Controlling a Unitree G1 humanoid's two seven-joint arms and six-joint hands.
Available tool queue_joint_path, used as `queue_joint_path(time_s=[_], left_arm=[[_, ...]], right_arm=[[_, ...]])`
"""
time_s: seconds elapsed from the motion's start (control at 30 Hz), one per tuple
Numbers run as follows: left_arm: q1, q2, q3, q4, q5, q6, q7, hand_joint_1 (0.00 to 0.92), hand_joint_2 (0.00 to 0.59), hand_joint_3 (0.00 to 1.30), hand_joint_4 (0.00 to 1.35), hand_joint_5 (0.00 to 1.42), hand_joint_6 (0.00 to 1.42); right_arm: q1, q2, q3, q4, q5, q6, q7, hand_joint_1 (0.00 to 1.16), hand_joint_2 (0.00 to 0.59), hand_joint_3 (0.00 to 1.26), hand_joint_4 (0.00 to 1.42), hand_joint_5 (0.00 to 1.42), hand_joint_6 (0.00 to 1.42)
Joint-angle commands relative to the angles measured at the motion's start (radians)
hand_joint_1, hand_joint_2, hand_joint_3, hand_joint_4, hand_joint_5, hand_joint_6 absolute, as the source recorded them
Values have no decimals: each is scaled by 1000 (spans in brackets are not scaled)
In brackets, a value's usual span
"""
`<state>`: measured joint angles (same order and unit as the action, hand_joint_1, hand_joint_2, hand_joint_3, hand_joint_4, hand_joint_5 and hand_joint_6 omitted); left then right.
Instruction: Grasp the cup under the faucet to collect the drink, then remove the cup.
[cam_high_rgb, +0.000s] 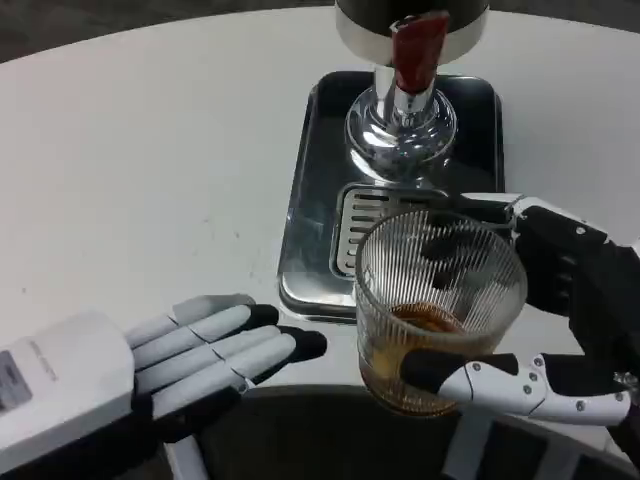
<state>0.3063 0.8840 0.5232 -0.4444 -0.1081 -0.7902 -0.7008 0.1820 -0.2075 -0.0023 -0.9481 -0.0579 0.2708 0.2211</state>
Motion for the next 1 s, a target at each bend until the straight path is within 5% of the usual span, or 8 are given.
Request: queue_joint_path(time_s=[0.03, 1.0], left_arm=[[14, 7, 7, -11, -10, -13, -16, 0, 46, 0, 0, 0, 0], [-4, 6, -7, -8, -12, 3, -13, 0, 52, 0, 0, 0, 0]], right_arm=[[7, 0, -1, -40, 31, 1, 2, 976, 168, 497, 636, 738, 689], [-24, -6, 12, -47, 29, 27, 2, 975, 169, 497, 652, 747, 699]])
